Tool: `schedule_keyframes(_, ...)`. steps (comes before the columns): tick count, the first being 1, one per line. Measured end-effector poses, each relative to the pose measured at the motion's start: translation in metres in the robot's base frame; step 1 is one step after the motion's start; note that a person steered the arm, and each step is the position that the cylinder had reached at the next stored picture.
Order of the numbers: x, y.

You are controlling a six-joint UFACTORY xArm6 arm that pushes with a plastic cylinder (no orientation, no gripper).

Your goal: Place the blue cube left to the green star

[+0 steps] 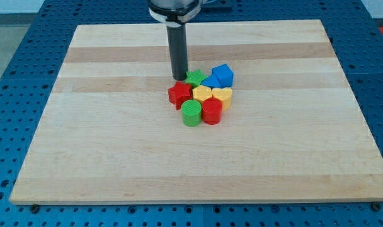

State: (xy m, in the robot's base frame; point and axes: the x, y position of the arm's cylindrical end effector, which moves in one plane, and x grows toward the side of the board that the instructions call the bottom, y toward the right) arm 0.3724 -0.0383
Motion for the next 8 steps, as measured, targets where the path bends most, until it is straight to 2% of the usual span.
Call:
schedule_keyframes(3, 0.020, 0.031)
schedule_keyframes(4, 0.006, 0.031)
schedule_keyframes(5, -0.031, 0.030)
schedule_keyframes(6, -0.052, 0.088)
schedule_keyframes(7, -0.037, 0.179)
schedule_keyframes(8, -0.005, 0.192)
